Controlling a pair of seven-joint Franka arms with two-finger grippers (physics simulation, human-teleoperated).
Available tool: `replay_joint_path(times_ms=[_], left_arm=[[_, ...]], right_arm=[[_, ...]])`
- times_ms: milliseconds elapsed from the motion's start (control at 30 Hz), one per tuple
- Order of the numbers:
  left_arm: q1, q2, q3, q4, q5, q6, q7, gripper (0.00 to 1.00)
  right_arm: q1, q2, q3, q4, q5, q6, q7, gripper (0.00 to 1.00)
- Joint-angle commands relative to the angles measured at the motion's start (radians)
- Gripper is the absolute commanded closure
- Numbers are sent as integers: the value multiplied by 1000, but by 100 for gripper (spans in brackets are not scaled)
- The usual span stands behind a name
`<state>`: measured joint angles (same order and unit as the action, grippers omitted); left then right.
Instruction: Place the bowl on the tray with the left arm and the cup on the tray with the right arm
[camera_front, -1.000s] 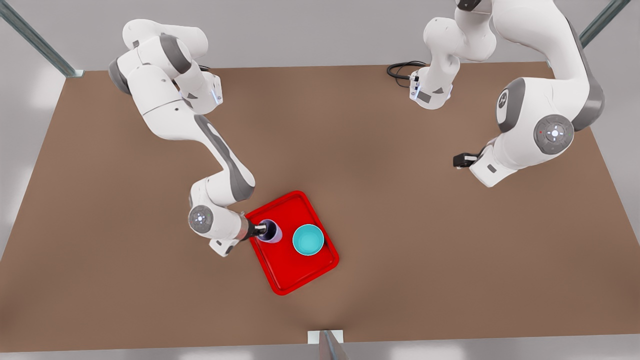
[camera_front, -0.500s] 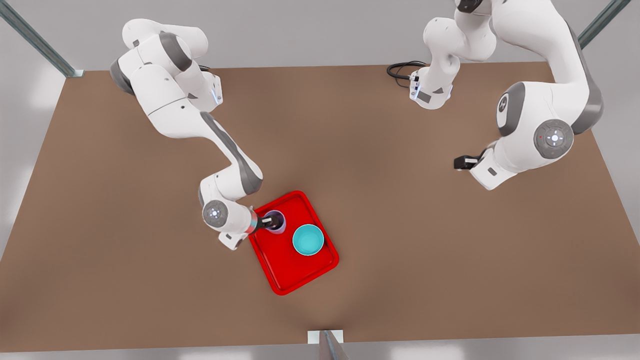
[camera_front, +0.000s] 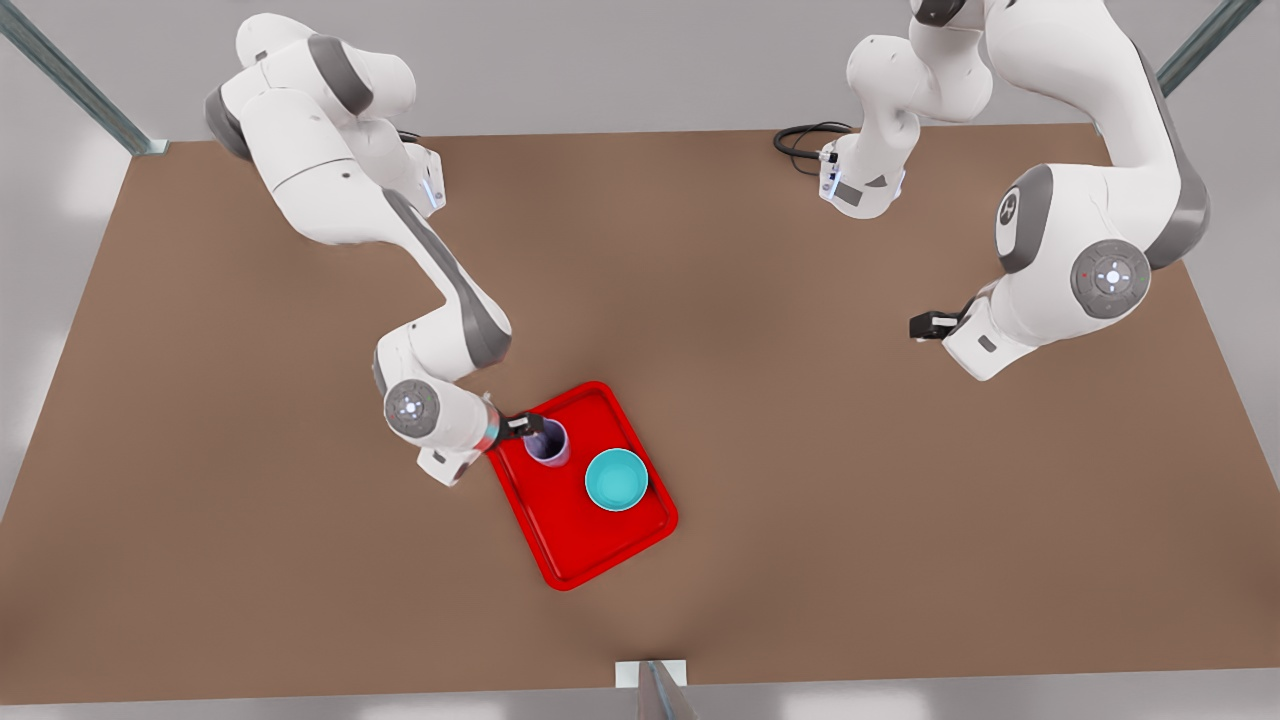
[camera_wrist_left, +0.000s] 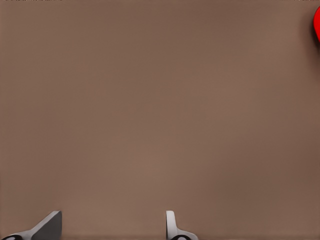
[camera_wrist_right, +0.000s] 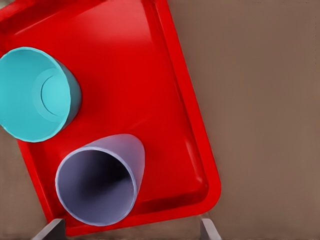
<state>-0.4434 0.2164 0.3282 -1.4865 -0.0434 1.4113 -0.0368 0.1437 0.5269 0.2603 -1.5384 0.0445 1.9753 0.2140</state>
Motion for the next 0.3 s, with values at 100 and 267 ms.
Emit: replay_joint_path(times_ms=[100,267], left_arm=[[0,43,-1,60,-3,-6,-18,0],[0,43,-1,66,-7,-41,-17,0]], right_arm=[[-9,-286,-297,89,5,-430,-73,0],[-101,-398,-289,-12,3,-420,-96,0]])
